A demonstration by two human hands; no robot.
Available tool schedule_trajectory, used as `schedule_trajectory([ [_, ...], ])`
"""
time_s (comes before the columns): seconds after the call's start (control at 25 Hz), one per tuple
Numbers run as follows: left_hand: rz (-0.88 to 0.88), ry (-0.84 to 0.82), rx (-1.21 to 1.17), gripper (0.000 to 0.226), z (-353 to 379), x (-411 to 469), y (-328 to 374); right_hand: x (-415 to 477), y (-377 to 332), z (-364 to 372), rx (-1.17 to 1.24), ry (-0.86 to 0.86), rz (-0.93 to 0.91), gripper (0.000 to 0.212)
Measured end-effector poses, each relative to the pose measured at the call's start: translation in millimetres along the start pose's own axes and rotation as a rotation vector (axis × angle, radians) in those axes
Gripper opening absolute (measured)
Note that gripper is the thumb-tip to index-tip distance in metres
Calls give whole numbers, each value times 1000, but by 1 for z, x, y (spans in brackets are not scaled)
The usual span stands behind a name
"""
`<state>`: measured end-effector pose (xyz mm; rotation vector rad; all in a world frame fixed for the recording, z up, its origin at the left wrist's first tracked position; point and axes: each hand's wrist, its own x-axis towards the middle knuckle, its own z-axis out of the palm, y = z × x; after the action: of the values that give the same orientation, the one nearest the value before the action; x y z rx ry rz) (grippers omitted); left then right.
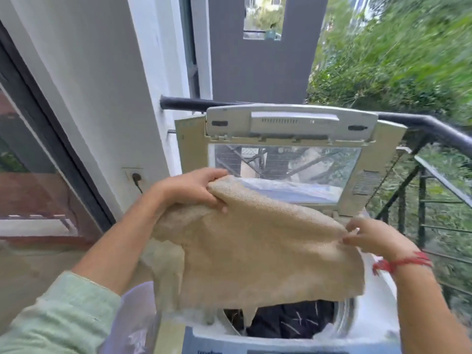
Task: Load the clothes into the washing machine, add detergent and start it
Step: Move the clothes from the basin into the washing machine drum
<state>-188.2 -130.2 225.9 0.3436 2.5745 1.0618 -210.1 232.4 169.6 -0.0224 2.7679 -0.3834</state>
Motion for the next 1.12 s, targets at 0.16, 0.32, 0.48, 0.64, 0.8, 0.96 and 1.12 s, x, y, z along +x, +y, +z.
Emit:
schedule_trajectory([
  [0.16,135,-312,336,68,53,44,66,-6,-31,9,232,-142,-472,107],
  [0.32,144,-355,416,69,78,71,82,7,-50,19,379,-260,-560,63],
  [0.48,-167,-348,656,47,73,79,35,24,-16,19,361,-210,-534,23],
  [0.64,-214,-145,670,24,79,100,-13,54,-9,27,189,60,-515,16],
  [0.8,56,445,733,10,69,122,-9,69,-13,24,-5,742,-376,14],
  [0.96,400,797,881,30,61,126,3,59,-9,4,-64,1115,-396,20],
  [1.12,294,226,856,31,90,102,-11,49,12,18,-59,208,-367,12],
])
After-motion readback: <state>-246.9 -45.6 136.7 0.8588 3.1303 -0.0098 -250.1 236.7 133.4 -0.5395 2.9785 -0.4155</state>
